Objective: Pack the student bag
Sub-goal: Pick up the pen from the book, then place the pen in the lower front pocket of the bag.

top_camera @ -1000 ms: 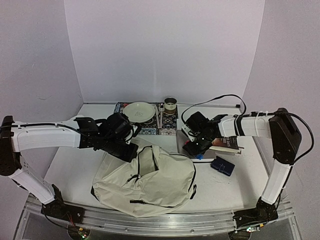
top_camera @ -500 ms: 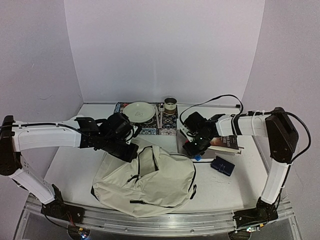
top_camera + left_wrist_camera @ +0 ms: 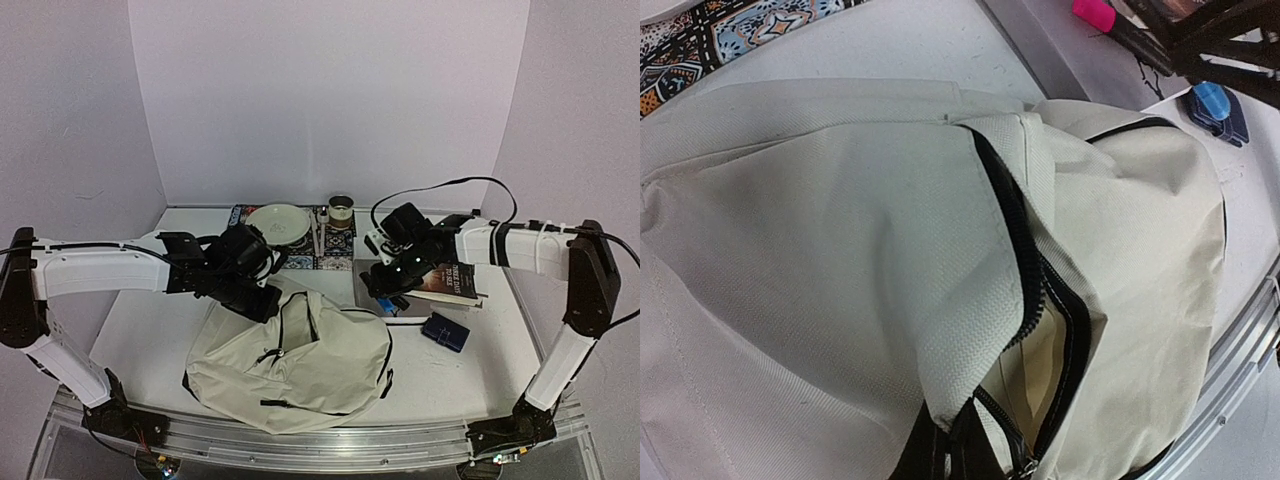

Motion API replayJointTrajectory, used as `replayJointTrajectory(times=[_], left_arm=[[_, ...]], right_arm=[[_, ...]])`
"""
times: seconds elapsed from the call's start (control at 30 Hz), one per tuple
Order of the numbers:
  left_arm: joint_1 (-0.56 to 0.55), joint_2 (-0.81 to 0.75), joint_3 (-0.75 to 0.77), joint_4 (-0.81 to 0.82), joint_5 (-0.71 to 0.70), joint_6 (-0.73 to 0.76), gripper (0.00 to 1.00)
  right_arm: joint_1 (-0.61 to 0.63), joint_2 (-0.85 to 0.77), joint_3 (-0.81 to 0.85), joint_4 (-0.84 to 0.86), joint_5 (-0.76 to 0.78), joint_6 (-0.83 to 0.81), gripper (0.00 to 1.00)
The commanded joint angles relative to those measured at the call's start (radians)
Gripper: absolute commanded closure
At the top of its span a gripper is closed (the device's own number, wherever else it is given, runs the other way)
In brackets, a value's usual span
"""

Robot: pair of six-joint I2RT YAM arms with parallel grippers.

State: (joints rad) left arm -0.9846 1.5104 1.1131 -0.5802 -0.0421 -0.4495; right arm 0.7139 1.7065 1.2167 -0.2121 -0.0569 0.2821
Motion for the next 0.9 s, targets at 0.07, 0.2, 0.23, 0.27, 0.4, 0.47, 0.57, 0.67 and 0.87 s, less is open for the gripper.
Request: replayJointTrajectory(times=[0.07,0.2,0.23,0.27,0.4,0.47,0.57,0.67,0.87], left_arm=[[0.007,0.011,0.079,0.037,0.020,-0.024,1.00],[0.007,0.017,0.089,0.037,0.020,-0.026,1.00],[0.007,0.019,0.092,0.037,0.021,-0.026,1.00],[0.007,0.020,0.095,0.038,0.022,-0.026,1.00],[0.007,0.019,0.101,0.040,0.023,-0.026,1.00],[0.007,0.019,0.103,0.040,0.024,-0.025,1.00],[0.008,0.018,0.100,0.042,0.025,-0.026,1.00],[0.007,0.015,0.095,0.044,0.029,-0.027,1.00],[0.008,0.000,0.082,0.062,0.039,-0.032,1.00]], right_arm=[[0.031,-0.118,-0.056,0.082,-0.191,0.224,1.00],[0.084,-0.115,-0.070,0.124,-0.249,0.326,1.00],[0.102,-0.110,-0.069,0.136,-0.263,0.344,1.00],[0.119,-0.103,-0.070,0.152,-0.272,0.368,1.00],[0.180,-0.055,-0.069,0.220,-0.303,0.471,1.00],[0.192,-0.021,-0.065,0.259,-0.316,0.517,1.00],[0.210,0.030,-0.047,0.292,-0.317,0.557,1.00],[0.215,0.075,-0.012,0.300,-0.314,0.577,1.00],[0.215,0.149,0.007,0.446,-0.315,0.659,1.00]])
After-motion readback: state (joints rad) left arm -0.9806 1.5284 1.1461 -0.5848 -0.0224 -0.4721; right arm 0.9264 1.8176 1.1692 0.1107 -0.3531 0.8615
